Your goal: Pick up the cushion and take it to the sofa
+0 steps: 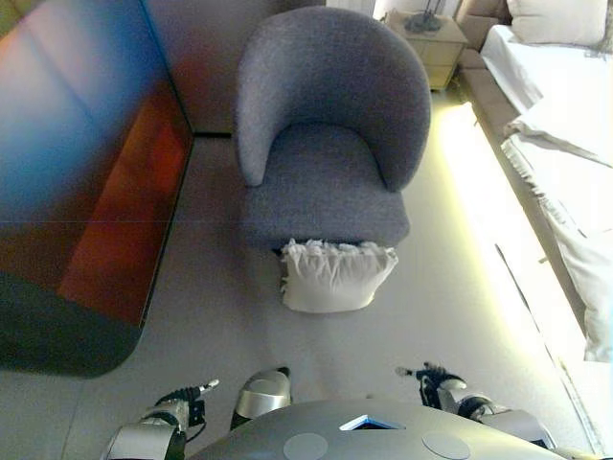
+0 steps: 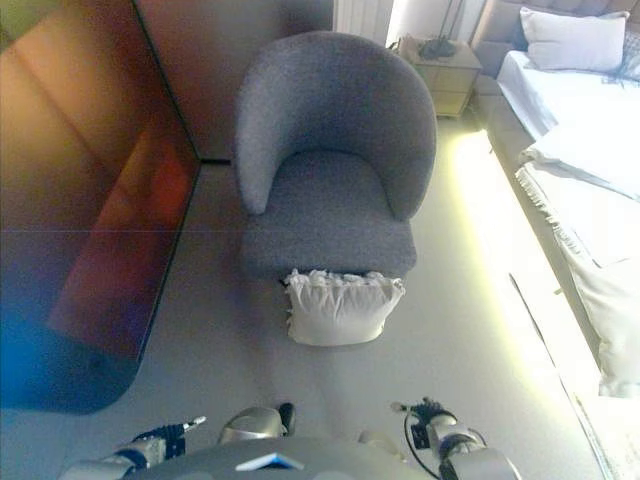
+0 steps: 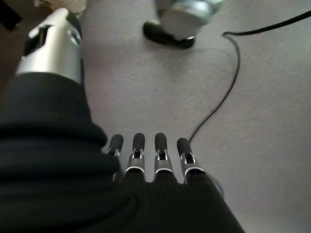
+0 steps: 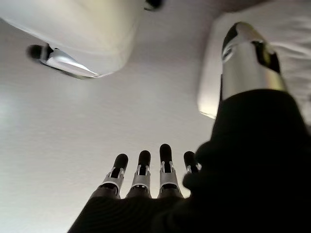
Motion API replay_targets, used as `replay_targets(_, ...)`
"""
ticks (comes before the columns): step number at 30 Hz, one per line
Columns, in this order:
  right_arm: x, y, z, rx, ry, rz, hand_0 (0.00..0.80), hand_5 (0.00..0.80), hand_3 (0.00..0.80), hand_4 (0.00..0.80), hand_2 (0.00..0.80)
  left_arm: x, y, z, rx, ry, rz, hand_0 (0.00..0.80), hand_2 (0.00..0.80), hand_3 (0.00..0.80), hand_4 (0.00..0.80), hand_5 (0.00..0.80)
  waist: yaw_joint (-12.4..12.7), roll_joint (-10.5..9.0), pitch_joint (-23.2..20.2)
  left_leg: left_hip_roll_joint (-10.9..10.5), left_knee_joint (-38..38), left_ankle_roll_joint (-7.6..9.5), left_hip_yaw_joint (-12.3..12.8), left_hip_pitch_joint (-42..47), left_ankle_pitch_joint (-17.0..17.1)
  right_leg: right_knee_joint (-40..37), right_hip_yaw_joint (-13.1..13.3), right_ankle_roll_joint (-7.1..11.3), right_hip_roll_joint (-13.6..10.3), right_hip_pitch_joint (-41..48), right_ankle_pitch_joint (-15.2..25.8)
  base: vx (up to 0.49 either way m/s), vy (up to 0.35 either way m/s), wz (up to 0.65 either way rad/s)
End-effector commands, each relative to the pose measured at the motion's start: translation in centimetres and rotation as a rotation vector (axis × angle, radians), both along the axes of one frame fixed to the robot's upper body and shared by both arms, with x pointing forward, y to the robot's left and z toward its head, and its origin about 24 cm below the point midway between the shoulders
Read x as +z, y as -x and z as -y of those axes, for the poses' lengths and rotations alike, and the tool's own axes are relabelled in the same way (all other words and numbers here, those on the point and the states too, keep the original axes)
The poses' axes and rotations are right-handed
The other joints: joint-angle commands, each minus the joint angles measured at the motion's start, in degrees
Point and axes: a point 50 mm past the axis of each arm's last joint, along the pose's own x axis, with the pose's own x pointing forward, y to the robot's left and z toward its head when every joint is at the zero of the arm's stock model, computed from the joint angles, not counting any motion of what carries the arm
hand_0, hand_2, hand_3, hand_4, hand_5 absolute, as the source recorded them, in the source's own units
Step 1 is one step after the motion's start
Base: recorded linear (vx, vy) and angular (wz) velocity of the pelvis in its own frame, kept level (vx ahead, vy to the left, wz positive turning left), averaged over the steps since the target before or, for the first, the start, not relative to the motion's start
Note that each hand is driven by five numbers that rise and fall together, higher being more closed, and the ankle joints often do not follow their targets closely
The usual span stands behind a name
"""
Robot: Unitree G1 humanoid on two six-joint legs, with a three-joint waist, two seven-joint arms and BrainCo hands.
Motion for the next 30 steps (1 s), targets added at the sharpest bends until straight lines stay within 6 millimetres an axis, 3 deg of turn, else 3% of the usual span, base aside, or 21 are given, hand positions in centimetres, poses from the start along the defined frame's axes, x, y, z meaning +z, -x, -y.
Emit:
replay_targets(1,0.5,1.1,2.7,-0.132,0.059,0.025,0.000,0.000,0.000,0.000,0.000,0.1,-1.0,0.3,-0.026,-0.003,-0.002,0.000,0.000,0.000,0.000,0.000,-4.99,-0.92,2.79,-3.38,2.20,0.00,-9.00,1.97,-3.55,-17.98,-2.62,-0.41,-0.14,-4.54,17.27,0.615,-0.154,0.54)
replay_targets(5,0.0,3.8,3.1,-0.268,0.035,-0.009,0.000,0.000,0.000,0.000,0.000,-0.2,0.2,0.7,0.005,-0.012,-0.028,0.000,0.000,0.000,0.000,0.000,-8.66,-0.08,2.77,-1.88,3.74,-0.34,-14.53,9.78,-9.58,-24.52,-0.12,-0.30,-0.52,-7.76,20.12,0.633,-0.216,0.76)
replay_targets(8,-0.2,5.3,3.1,-0.283,0.033,-0.042,0.000,0.000,0.000,0.000,0.000,-0.4,1.1,0.9,0.037,-0.024,-0.034,0.000,0.000,0.000,0.000,0.000,-8.67,-0.77,1.57,0.04,6.13,-1.45,-14.35,12.78,-13.81,-23.10,-2.23,-0.76,-1.54,-4.84,19.40,0.526,-0.329,0.65)
replay_targets(10,-0.1,5.1,3.0,-0.260,0.057,-0.047,0.000,0.000,0.000,0.000,0.000,-0.5,1.4,1.0,0.044,-0.019,-0.035,0.000,0.000,0.000,0.000,0.000,-8.63,-1.67,0.74,1.50,8.56,-2.73,-13.34,14.32,-15.53,-18.66,-2.42,-0.84,-2.88,-4.65,20.41,0.463,-0.331,0.14)
replay_targets(11,-0.1,5.1,3.1,-0.252,0.061,-0.044,0.000,0.000,0.000,0.000,0.000,-0.5,1.5,1.0,0.015,-0.013,-0.036,0.000,0.000,0.000,0.000,0.000,-8.71,-1.61,0.40,2.50,9.95,-3.43,-12.72,14.80,-14.34,-16.65,-2.47,-1.31,-2.67,-4.63,19.88,0.423,-0.293,0.03)
replay_targets(12,0.0,4.9,3.2,-0.250,0.059,-0.036,0.000,0.000,0.000,0.000,0.000,-0.5,1.4,1.1,-0.020,-0.006,-0.032,0.000,0.000,0.000,0.000,0.000,-8.83,-1.18,-0.01,3.57,12.48,-4.85,-12.25,14.89,-10.23,-15.39,-3.14,-2.05,-2.19,-4.39,18.96,0.331,-0.260,0.11)
replay_targets(13,0.1,4.3,3.5,-0.240,0.062,-0.023,0.000,0.000,0.000,0.000,0.000,-0.6,1.2,1.3,-0.063,0.003,-0.010,0.000,0.000,0.000,0.000,0.000,-8.74,-0.83,-0.59,4.54,17.45,-7.11,-11.39,13.67,-2.43,-15.84,-4.02,-3.00,-1.65,-3.05,18.26,0.225,-0.205,0.16)
replay_targets(14,0.2,4.2,3.6,-0.233,0.065,-0.021,0.000,0.000,0.000,0.000,0.000,-0.6,1.1,1.4,-0.070,0.006,-0.002,0.000,0.000,0.000,0.000,0.000,-8.70,-0.67,-0.70,4.84,19.23,-7.69,-11.19,12.82,-0.63,-16.20,-4.31,-3.38,-1.33,-2.32,17.95,0.301,-0.302,0.24)
replay_targets(15,0.4,3.6,4.1,-0.220,0.080,-0.010,0.000,0.000,0.000,0.000,0.000,-0.6,0.5,1.7,-0.082,0.006,0.025,0.000,0.000,0.000,0.000,0.000,-7.45,-1.47,-0.11,4.58,27.23,-7.84,-8.40,6.19,1.83,-17.43,-4.68,-4.84,-1.07,1.54,16.46,0.287,-0.293,0.31)
replay_targets(16,0.6,3.2,4.5,-0.237,0.090,-0.004,0.000,0.000,0.000,0.000,0.000,-0.6,0.0,1.9,-0.077,0.000,0.042,0.000,0.000,0.000,0.000,0.000,-5.76,-2.39,0.87,3.40,31.07,-7.23,-6.96,-0.62,1.59,-18.66,-5.29,-5.51,-1.45,4.76,15.63,0.306,-0.296,0.48)
replay_targets(18,0.9,2.6,4.9,-0.256,0.100,0.004,0.000,0.000,0.000,0.000,0.000,-0.5,-0.4,1.8,-0.073,-0.014,0.061,0.000,0.000,0.000,0.000,0.000,-3.63,-2.68,2.04,0.83,27.73,-6.19,-5.31,-4.85,0.29,-19.92,-6.49,-5.50,-1.42,8.11,14.18,0.240,-0.129,0.37)
replay_targets(19,1.0,2.1,5.0,-0.244,0.097,0.006,0.000,0.000,0.000,0.000,0.000,-0.5,-0.3,1.7,-0.069,-0.014,0.060,0.000,0.000,0.000,0.000,0.000,-2.70,-2.35,2.68,0.32,24.03,-5.94,-3.85,-5.19,-0.38,-20.45,-6.60,-5.26,-0.84,9.74,13.21,0.235,-0.028,-0.07)
replay_targets(21,1.1,1.7,5.1,-0.248,0.097,0.011,0.000,0.000,0.000,0.000,0.000,-0.4,-0.3,1.5,-0.065,-0.007,0.063,0.000,0.000,0.000,0.000,0.000,-1.40,-1.72,3.49,1.37,17.63,-6.42,-1.27,-5.89,1.31,-22.00,-6.63,-4.85,0.07,12.57,12.13,0.192,0.038,-0.16)
replay_targets(25,1.0,1.7,4.9,-0.262,0.088,0.008,0.000,0.000,0.000,0.000,0.000,-0.5,0.2,1.6,-0.052,0.020,0.057,0.000,0.000,0.000,0.000,0.000,1.11,-0.89,3.42,1.80,7.29,-7.66,-5.99,-6.50,4.24,-24.33,-5.11,-4.39,0.93,15.66,10.79,0.181,0.091,-0.13)
replay_targets(30,0.5,2.9,4.1,-0.239,0.074,-0.043,0.000,0.000,0.000,0.000,0.000,-0.6,-0.1,1.9,-0.037,0.002,0.059,0.000,0.000,0.000,0.000,0.000,-0.01,-0.42,1.51,1.86,1.17,-6.59,-5.56,-1.54,2.42,-23.01,-5.35,-4.16,0.95,15.47,9.50,0.160,0.098,0.15)
